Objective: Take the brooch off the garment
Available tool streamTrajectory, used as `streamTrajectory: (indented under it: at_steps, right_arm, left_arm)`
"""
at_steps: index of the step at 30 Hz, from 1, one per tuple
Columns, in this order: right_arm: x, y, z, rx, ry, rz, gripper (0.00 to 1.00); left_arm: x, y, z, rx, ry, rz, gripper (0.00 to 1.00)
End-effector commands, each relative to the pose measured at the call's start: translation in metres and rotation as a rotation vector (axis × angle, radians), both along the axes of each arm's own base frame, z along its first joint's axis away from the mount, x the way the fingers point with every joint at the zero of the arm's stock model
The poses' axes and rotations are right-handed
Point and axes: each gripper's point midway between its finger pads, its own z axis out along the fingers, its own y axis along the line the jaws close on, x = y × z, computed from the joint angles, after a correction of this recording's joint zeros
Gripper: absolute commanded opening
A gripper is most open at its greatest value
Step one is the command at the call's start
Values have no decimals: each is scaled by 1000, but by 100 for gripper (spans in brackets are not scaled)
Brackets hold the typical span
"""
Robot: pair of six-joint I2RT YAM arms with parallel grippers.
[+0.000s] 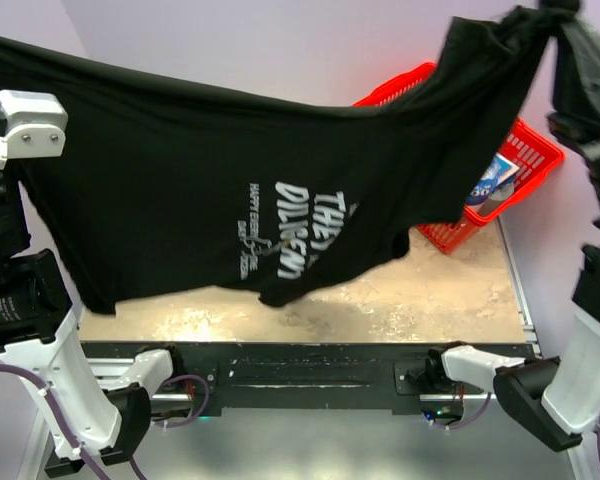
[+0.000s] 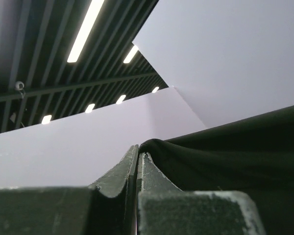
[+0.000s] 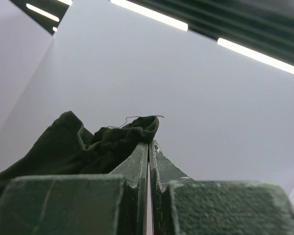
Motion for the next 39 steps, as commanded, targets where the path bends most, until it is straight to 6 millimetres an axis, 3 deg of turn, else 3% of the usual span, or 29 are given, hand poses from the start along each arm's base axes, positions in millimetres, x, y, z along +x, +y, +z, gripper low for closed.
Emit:
streamTrajectory:
  at_steps: [1, 4, 6, 8, 9, 10, 13, 14, 16, 17, 18, 19, 20, 22, 23, 25, 26, 27, 29, 31, 33, 34, 36, 37, 39]
  right_arm:
    - [-55, -16, 29, 74, -118, 27, 0]
    - [-56, -16, 29, 73, -119, 26, 0]
    - [-42, -12, 20, 42, -91, 5, 0]
    - [-31, -9, 12, 19, -69, -7, 0]
    - [-9, -3, -3, -10, -31, -16, 0]
    - [-7, -2, -8, -17, -27, -18, 0]
    - [41, 14, -48, -69, 75, -8, 0]
    - [53, 18, -59, -80, 108, -5, 0]
    - [88, 26, -94, -102, 190, -7, 0]
    - [102, 29, -107, -111, 220, -11, 0]
    - [125, 34, -134, -134, 272, -18, 0]
    - [137, 36, -147, -144, 296, -23, 0]
    - [162, 42, -175, -169, 348, -31, 0]
    - [187, 47, -205, -199, 408, -44, 0]
    - [209, 52, -232, -229, 453, -53, 0]
    - [231, 58, -259, -258, 493, -57, 0]
    - [243, 59, -280, -276, 526, -67, 0]
    - [262, 63, -305, -292, 578, -71, 0]
    - [280, 66, -339, -322, 640, -79, 0]
    - [302, 69, -375, -348, 710, -89, 0]
    - [316, 67, -385, -353, 734, -119, 0]
    - [330, 68, -404, -363, 771, -130, 0]
    - [346, 67, -402, -353, 764, -162, 0]
    - [360, 65, -417, -353, 793, -188, 0]
    - [375, 66, -406, -338, 774, -204, 0]
  left_arm:
    - [-27, 1, 27, 67, -111, 82, 0]
    - [-22, 2, 31, 72, -103, 85, 0]
    - [-11, 3, 25, 68, -74, 80, 0]
    - [10, 8, 5, 49, -8, 71, 0]
    - [18, 9, -4, 41, 22, 66, 0]
    - [27, 10, -15, 33, 55, 61, 0]
    - [63, 13, -67, 25, 201, 37, 0]
    - [80, 15, -95, 15, 268, 28, 0]
    - [97, 13, -126, 17, 337, -3, 0]
    - [115, 15, -160, 7, 415, -15, 0]
    - [124, 11, -177, 20, 457, -42, 0]
    - [133, 10, -195, 21, 497, -58, 0]
    - [150, 7, -230, 23, 576, -98, 0]
    - [169, 3, -264, 20, 651, -143, 0]
    - [181, -3, -293, 15, 713, -192, 0]
    - [200, -7, -331, 3, 800, -239, 0]
    - [208, -10, -361, -19, 862, -267, 0]
    - [214, -12, -379, -21, 907, -277, 0]
    - [226, -18, -423, -26, 1001, -296, 0]
    - [239, -20, -447, -29, 1034, -308, 0]
    - [250, -20, -458, -31, 1048, -312, 0]
    - [260, -19, -473, -40, 1083, -313, 0]
    - [273, -16, -472, -48, 1084, -307, 0]
    - [283, -14, -477, -55, 1100, -304, 0]
    - [293, -10, -479, -71, 1102, -295, 0]
